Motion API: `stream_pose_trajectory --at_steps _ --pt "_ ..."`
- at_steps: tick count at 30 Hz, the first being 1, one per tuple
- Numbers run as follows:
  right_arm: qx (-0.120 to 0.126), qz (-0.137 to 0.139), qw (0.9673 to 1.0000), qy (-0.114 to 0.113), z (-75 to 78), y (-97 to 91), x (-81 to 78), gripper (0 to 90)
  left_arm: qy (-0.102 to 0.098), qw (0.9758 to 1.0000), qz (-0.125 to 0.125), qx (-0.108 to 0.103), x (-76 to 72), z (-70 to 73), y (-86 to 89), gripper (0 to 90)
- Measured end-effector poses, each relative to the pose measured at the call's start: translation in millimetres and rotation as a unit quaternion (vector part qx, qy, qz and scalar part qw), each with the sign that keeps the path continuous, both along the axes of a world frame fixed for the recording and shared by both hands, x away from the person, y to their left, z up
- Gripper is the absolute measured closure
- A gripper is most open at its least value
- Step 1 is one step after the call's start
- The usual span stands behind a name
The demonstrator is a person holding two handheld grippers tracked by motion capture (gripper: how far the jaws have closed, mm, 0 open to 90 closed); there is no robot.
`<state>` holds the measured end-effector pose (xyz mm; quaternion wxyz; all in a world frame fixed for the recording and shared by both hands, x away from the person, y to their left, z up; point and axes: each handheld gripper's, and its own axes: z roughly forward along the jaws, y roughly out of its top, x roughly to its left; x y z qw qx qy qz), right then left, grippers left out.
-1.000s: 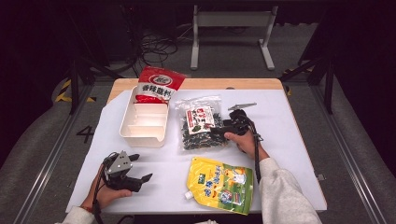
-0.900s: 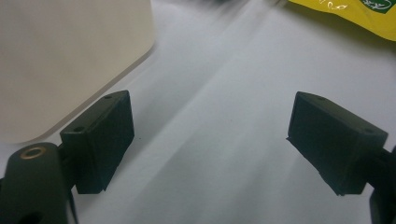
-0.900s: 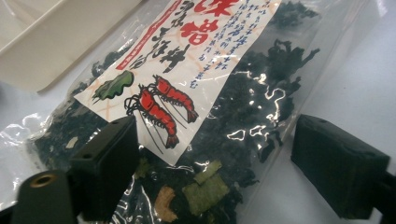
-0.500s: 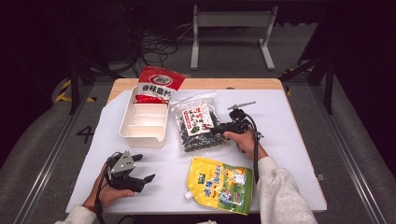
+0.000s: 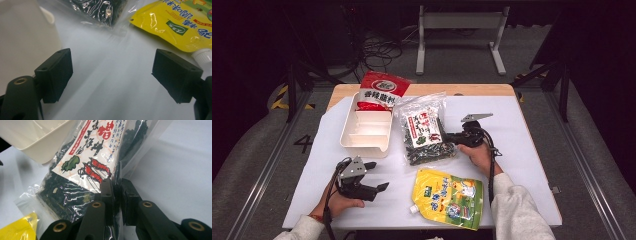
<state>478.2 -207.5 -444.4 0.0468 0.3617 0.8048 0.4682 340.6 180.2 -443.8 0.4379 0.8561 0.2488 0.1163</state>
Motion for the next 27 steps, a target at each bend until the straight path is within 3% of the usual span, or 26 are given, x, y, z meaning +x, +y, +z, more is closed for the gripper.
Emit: stream_pose_trajectory --at_steps 4,7,14,23,27 --pt "0.008 0.011 0.9995 -0.027 2.3 -5.4 -11.3 82.6 0.002 1.0000 -0.003 -0.007 7.2 4.0 -9.2 16.0" --pt "0.015 0.016 0.9986 -0.048 3.4 -10.2 -21.2 82.9 0.014 0.9997 0.007 -0.019 15.4 5.9 -15.4 16.2" --pt "0.019 0.030 0.9955 -0.088 2.2 -19.3 -36.4 82.8 0.019 0.9997 -0.004 -0.012 25.3 7.6 -36.0 15.3" --pt "0.031 0.067 0.9852 -0.155 9.1 -28.5 -57.7 82.6 0.026 0.9990 0.007 -0.035 45.2 18.2 -60.1 13.2" --pt "0.034 0.074 0.9827 -0.166 10.4 -29.1 -61.9 82.6 0.007 0.9994 0.014 -0.029 50.0 22.6 -66.6 15.2"
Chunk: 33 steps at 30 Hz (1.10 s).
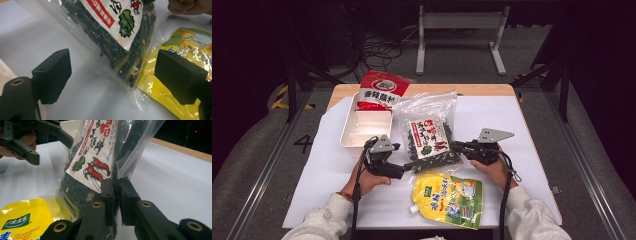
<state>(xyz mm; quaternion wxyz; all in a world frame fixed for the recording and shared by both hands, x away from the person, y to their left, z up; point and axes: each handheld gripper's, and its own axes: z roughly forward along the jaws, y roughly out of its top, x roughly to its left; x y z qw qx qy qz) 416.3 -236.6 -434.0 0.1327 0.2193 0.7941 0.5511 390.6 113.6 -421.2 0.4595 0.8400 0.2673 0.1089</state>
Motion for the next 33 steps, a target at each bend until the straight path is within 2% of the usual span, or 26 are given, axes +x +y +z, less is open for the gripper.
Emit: stream_pose_trajectory --at_steps 1,2,4,6,7,9,11,14,16,18,19,22,25,26,27,28,29,31,33 --pt "0.001 0.004 1.0000 -0.005 0.8 0.0 -1.6 82.6 0.001 1.0000 0.010 -0.001 1.7 0.3 -1.0 13.6" --pt "0.001 0.005 1.0000 -0.006 1.4 0.2 -2.5 82.7 0.006 0.9996 0.022 -0.015 5.1 0.9 -0.1 13.0" --pt "0.000 0.009 0.9999 -0.008 2.1 1.0 -3.8 82.7 0.010 0.9994 0.026 -0.020 6.5 1.5 0.8 13.5" --pt "0.002 0.019 0.9997 -0.014 3.0 1.2 -7.2 82.7 0.011 0.9995 0.017 -0.026 6.8 3.1 -0.1 13.3" --pt "0.004 0.021 0.9997 -0.015 3.2 1.2 -8.1 82.7 0.004 0.9997 0.013 -0.022 6.4 4.4 -1.9 13.4" --pt "0.005 0.028 0.9994 -0.019 3.8 1.1 -10.1 82.6 0.003 0.9998 0.008 -0.020 6.1 5.7 -3.0 13.4" --pt "0.006 0.032 0.9993 -0.019 4.0 1.4 -10.8 82.6 0.002 0.9997 0.002 -0.025 6.8 7.7 -4.5 13.4" --pt "0.004 0.040 0.9989 -0.025 5.3 4.6 -14.4 82.4 -0.007 0.9993 -0.006 -0.035 6.2 11.6 -5.7 17.0" --pt "-0.001 0.043 0.9986 -0.032 6.9 8.6 -17.7 82.1 -0.022 0.9989 -0.008 -0.040 4.8 16.6 -6.2 17.8" --pt "-0.006 0.043 0.9983 -0.039 8.4 11.5 -20.1 81.7 -0.024 0.9984 -0.006 -0.051 3.9 19.4 -4.9 22.9" --pt "-0.006 0.041 0.9983 -0.041 8.8 12.1 -20.7 81.6 -0.026 0.9984 -0.001 -0.050 4.1 21.1 -3.8 25.9" --pt "-0.011 0.036 0.9983 -0.046 10.5 15.3 -23.5 81.4 -0.030 0.9971 -0.002 -0.069 4.8 26.5 0.8 34.8" --pt "-0.012 0.032 0.9982 -0.049 12.8 18.2 -25.4 81.4 -0.030 0.9950 -0.034 -0.090 2.5 30.0 2.6 46.1" --pt "-0.016 0.031 0.9980 -0.052 13.9 19.6 -26.3 81.4 -0.030 0.9950 -0.034 -0.090 2.5 30.0 2.6 51.9" --pt "-0.016 0.027 0.9980 -0.054 14.6 20.9 -27.0 81.3 -0.041 0.9923 -0.065 -0.098 -2.4 33.5 2.2 59.2" --pt "-0.016 0.027 0.9980 -0.054 14.6 20.9 -27.0 81.3 -0.041 0.9923 -0.065 -0.098 -2.4 33.5 2.2 64.0" --pt "-0.016 0.023 0.9985 -0.046 15.5 21.5 -26.5 81.0 -0.049 0.9914 -0.074 -0.096 -4.7 35.4 1.3 66.5" --pt "-0.014 0.022 0.9987 -0.044 15.4 21.6 -26.2 80.6 -0.061 0.9905 -0.083 -0.091 -8.7 39.5 0.1 68.8" --pt "-0.012 0.019 0.9988 -0.043 15.7 23.0 -26.6 79.0 -0.059 0.9899 -0.087 -0.095 -10.8 41.7 0.3 72.9"
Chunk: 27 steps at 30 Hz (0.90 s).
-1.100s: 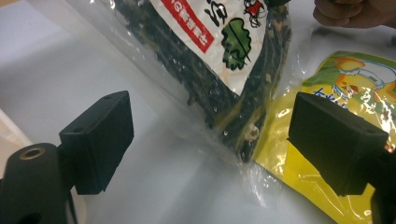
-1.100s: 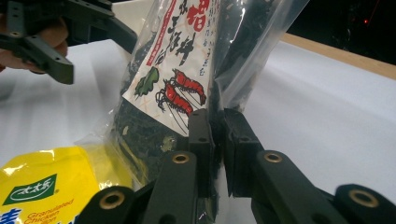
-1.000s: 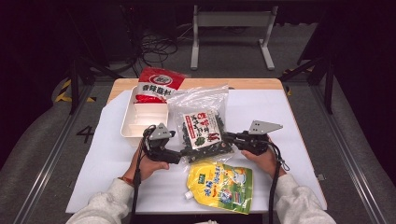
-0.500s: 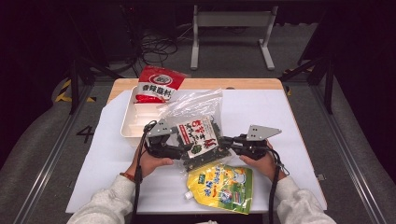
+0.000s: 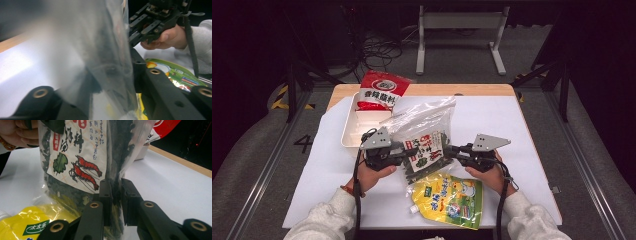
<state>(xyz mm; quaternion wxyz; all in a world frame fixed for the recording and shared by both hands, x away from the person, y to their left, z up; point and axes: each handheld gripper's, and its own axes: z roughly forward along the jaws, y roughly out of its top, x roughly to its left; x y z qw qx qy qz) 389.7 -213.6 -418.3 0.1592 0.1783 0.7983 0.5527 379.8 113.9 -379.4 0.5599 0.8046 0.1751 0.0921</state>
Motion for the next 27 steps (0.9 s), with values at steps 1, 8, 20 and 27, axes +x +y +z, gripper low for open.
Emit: stream_pose_trajectory --at_steps 1,8,20,27 --pt "-0.002 0.000 1.0000 0.001 0.7 0.9 -0.4 78.0 -0.004 1.0000 -0.002 0.001 -0.5 1.2 0.9 73.9" --pt "0.003 -0.019 0.9998 0.002 9.9 5.9 -5.5 62.9 -0.007 0.9999 -0.009 -0.012 -3.2 8.0 6.8 75.1" --pt "0.021 -0.075 0.9968 0.016 19.3 -22.2 -12.1 37.4 -0.055 0.9982 -0.006 -0.023 -11.1 38.1 28.9 75.3" --pt "0.022 -0.103 0.9942 0.019 20.1 -43.4 -17.7 35.8 -0.098 0.9949 0.018 -0.018 -13.0 59.8 51.1 75.4"
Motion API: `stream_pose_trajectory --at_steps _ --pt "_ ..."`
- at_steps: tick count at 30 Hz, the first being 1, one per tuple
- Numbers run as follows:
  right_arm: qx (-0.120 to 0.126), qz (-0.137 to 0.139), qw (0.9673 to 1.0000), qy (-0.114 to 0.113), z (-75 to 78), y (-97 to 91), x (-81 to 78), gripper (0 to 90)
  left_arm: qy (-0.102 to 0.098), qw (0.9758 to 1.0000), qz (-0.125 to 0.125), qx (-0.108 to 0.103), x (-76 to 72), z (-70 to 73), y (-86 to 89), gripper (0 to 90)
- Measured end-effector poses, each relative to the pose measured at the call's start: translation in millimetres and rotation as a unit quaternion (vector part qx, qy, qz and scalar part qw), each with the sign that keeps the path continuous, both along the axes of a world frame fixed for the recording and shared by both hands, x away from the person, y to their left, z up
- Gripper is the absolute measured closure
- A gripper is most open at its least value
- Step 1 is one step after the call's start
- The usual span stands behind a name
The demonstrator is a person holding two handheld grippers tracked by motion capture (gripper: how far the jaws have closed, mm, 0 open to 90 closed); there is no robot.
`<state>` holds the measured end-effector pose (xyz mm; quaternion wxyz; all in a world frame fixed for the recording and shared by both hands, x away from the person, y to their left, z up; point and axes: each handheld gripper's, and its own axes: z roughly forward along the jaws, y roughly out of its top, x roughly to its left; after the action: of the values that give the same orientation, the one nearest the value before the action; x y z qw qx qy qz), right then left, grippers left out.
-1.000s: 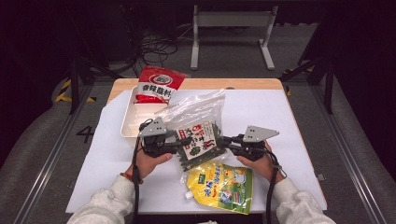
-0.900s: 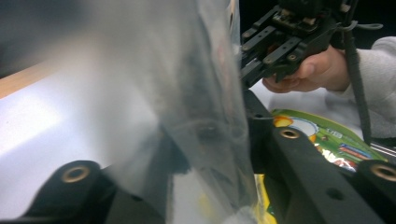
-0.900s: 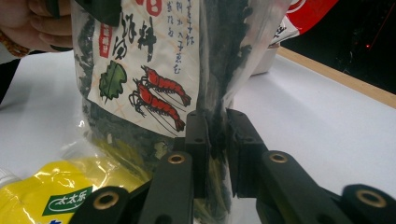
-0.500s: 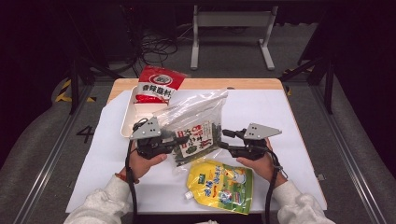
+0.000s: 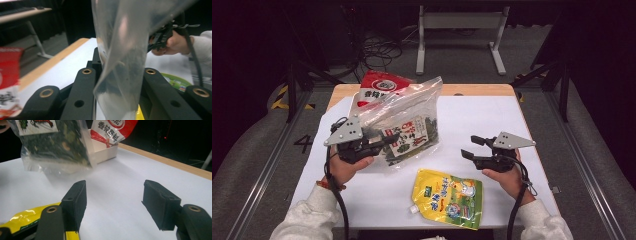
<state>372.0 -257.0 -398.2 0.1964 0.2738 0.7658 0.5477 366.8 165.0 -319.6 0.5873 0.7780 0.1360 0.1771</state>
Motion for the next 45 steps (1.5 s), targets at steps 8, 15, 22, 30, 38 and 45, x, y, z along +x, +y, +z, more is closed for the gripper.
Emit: stream_pose_trajectory --at_steps 8,15,22,30,38,45 --pt "0.004 -0.024 0.9997 0.007 -1.4 -12.4 -5.0 35.2 -0.018 0.9983 0.053 -0.012 16.0 15.3 36.3 75.3" --pt "0.003 -0.033 0.9994 0.014 -5.9 -15.4 -5.4 34.6 -0.044 0.9948 0.091 0.004 31.1 28.5 58.0 75.3" --pt "-0.003 -0.038 0.9991 0.017 -9.4 -16.1 -7.4 34.2 -0.046 0.9904 0.123 0.044 54.2 27.3 76.0 75.2" --pt "-0.006 -0.044 0.9987 0.025 -14.1 -18.6 -11.3 33.7 -0.029 0.9873 0.139 0.072 78.5 13.0 85.5 75.2" --pt "-0.013 -0.051 0.9981 0.034 -19.2 -21.3 -16.6 33.6 -0.020 0.9861 0.141 0.087 99.2 -0.6 81.8 75.1" --pt "-0.018 -0.051 0.9976 0.044 -24.1 -21.1 -19.1 33.2 -0.010 0.9889 0.124 0.081 109.8 -0.8 87.5 75.2"
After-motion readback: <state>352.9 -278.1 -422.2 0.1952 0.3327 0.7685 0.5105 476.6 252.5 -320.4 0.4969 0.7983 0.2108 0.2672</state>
